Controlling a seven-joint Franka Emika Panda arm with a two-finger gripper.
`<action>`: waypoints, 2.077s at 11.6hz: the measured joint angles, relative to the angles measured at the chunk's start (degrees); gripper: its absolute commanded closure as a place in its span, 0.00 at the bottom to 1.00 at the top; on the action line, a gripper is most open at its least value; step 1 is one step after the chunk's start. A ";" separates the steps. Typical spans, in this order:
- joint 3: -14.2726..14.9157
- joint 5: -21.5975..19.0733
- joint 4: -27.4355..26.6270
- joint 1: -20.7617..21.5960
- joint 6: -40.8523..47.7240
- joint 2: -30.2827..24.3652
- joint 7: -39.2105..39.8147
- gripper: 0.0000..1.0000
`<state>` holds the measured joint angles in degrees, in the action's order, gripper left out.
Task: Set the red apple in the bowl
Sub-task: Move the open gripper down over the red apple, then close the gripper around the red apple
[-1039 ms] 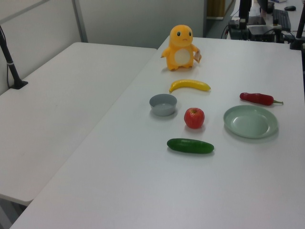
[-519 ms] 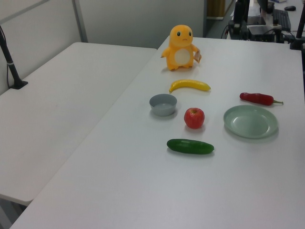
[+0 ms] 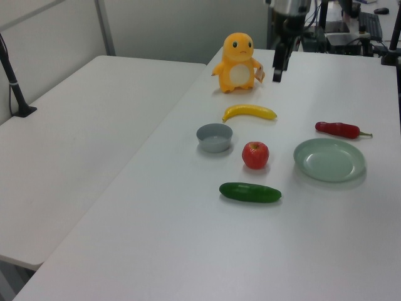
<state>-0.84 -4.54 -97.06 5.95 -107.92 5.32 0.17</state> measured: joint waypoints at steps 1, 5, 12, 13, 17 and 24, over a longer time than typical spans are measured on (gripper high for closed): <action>-0.02 0.00 -0.23 1.11 -2.21 1.63 -1.54 0.00; -0.07 0.01 -1.07 3.79 -8.86 7.11 -4.58 0.00; -0.08 6.53 -1.49 7.67 -15.62 15.80 -14.00 0.00; -0.08 7.15 -1.69 7.72 -16.95 16.74 -14.65 0.00; -0.08 9.47 -2.53 8.02 -18.33 18.67 -15.09 0.00; -0.76 10.30 -3.15 8.57 -18.33 19.41 -15.12 0.49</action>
<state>-1.59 5.75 -100.21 14.52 -126.25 24.73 -14.94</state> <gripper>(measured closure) 0.031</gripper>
